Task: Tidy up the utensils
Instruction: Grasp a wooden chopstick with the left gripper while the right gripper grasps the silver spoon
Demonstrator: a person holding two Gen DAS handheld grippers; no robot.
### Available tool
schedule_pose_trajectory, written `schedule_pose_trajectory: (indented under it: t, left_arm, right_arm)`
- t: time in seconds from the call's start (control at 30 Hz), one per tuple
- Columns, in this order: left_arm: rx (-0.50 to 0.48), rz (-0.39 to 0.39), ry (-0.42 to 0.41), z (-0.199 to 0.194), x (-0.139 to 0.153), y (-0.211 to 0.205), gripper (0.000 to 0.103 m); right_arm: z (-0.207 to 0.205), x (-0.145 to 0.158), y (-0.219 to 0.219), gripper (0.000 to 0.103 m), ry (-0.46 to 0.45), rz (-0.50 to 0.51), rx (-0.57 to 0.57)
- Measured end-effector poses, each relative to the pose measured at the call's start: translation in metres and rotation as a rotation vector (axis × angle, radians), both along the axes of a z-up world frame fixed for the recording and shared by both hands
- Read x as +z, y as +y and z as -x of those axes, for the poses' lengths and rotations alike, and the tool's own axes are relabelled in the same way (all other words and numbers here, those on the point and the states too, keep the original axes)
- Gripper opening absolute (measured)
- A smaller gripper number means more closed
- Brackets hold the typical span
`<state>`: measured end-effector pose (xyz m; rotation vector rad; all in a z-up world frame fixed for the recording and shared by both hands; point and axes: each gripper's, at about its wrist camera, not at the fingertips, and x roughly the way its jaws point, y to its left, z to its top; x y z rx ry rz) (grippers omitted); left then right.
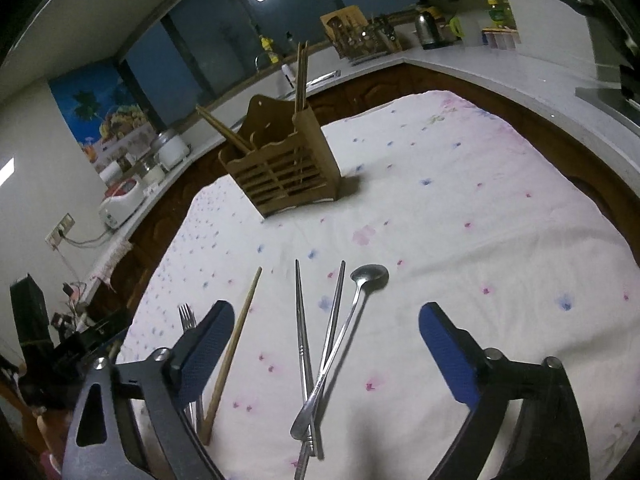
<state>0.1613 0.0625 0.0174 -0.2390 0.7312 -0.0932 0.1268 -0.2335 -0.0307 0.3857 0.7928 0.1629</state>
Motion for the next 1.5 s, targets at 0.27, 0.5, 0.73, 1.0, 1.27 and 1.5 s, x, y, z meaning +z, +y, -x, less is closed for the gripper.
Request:
schedule_pose_trajectory:
  t: [0.27,0.5,0.73,1.0,1.27,1.5]
  left_arm:
    - [-0.061,-0.049,0.035,-0.019,-0.002,-0.021,0.086]
    - [-0.109,-0.079,0.088,-0.041,-0.011,-0.036,0.072]
    - [-0.144,-0.094,0.120,-0.062,-0.019,-0.049,0.055]
    - [-0.173,-0.119,0.190,-0.095,-0.037,-0.062,0.051]
    - [-0.207,-0.137,0.242,-0.127,-0.057,-0.078,0.046]
    - [-0.229,-0.164,0.276,-0.149,-0.078,-0.089,0.037]
  right_arm:
    - [-0.008,-0.006,0.000,0.072,0.028,0.015,0.005]
    - [-0.022,-0.016,0.004,0.055,0.077,0.045,0.036]
    - [-0.038,-0.033,0.007,0.044,0.133,0.053,0.052]
    - [-0.053,-0.045,0.007,0.036,0.169,0.072,0.045]
    - [-0.065,-0.053,0.007,0.030,0.193,0.080,0.052]
    - [-0.073,-0.064,0.006,0.026,0.217,0.074,0.053]
